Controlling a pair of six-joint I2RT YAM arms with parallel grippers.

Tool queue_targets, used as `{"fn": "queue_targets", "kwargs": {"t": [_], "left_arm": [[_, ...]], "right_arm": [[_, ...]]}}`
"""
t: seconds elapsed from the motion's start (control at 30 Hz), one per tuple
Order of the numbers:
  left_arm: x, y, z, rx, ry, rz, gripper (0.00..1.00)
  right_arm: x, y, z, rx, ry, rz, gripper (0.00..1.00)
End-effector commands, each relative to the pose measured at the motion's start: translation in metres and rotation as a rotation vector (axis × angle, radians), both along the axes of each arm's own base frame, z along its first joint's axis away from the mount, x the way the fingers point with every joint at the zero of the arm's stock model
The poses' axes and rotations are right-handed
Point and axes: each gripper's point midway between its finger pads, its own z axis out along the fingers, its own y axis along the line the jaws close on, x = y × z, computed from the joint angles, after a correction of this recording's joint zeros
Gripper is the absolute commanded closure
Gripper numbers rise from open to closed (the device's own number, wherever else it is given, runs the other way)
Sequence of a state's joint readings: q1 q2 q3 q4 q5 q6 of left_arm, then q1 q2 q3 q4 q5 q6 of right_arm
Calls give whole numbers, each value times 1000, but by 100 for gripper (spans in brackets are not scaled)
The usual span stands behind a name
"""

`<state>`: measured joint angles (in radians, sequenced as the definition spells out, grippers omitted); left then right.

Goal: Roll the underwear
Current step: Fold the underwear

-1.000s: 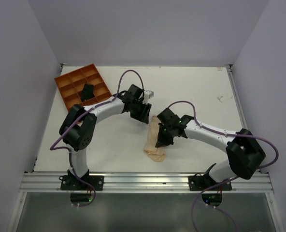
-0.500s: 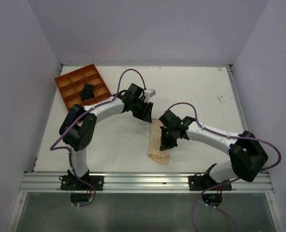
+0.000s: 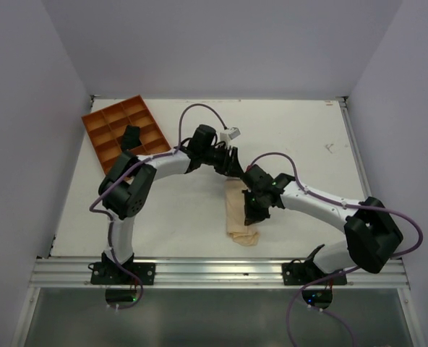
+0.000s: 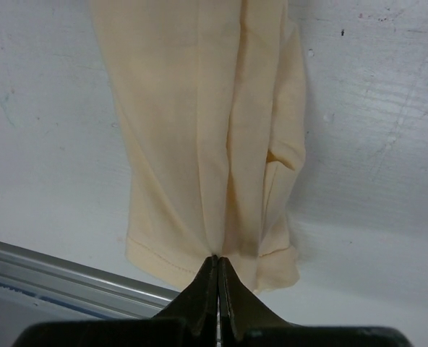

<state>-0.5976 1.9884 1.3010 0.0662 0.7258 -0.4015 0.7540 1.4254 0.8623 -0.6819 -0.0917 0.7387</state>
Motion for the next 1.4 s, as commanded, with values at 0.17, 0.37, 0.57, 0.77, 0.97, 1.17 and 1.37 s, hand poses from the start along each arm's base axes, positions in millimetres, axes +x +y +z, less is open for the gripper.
{"fn": "queue_targets", "kwargs": {"t": [0.17,0.37,0.57,0.77,0.97,1.17,1.37], "left_arm": [[-7,-3,-46,-1,86,-13,53],[-4,-5,-44,-1,76,-11,53],[1,-5,-38,5,56,-11,53],[3,-5,-40,18,58,-12,53],[3,-1,-48,53,55,-11,53],[8,3,-59,89,51,1,53],[40,17,-30,119,-68,88,53]], "right_arm": [[5,-21,12,-76,-70,30,80],[-1,-15,8,-40,-51,63,61],[0,-14,6,-42,-48,76,53],[-4,-20,-9,-82,-13,89,50],[-6,-20,-20,-71,0,88,66],[-6,-16,-23,-11,-6,100,90],[-10,-7,-26,72,11,107,99]]}}
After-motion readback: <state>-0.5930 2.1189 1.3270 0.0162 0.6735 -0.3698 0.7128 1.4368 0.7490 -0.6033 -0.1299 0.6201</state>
